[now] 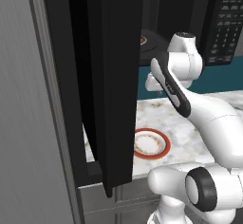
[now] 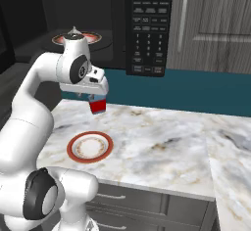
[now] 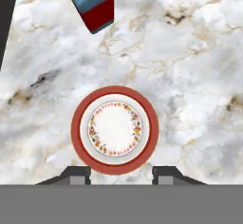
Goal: Pick the garlic from the microwave and place it on plate located on the counter.
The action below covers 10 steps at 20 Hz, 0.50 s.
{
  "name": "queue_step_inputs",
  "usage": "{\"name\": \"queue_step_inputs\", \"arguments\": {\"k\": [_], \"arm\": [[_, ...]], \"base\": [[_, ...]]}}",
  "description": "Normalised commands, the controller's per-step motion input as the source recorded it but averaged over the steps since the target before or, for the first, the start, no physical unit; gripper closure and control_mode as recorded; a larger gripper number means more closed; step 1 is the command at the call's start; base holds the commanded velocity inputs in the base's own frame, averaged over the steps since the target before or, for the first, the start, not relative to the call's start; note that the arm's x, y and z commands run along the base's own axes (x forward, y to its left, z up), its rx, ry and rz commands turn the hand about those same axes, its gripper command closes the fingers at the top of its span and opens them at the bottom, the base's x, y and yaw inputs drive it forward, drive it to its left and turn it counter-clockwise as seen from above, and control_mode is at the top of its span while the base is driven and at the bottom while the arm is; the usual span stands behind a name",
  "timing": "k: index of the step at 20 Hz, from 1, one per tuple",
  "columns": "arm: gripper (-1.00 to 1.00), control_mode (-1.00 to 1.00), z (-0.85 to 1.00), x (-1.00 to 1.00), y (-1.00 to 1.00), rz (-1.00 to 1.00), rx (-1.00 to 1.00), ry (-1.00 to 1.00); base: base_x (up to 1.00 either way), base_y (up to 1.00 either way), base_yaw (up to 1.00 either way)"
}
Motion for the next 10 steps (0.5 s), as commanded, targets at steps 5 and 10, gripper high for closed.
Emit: {"name": "queue_step_inputs", "arguments": {"k": [5, 10], "arm": [[-1.0, -1.0, 0.0, 0.02, 0.03, 0.0, 0.0, -0.11], [-1.0, -1.0, 0.34, -0.02, 0.29, -0.01, -0.01, -0.28]], "base": [[0.0, 0.0, 0.0], [0.0, 0.0, 0.0]]}}
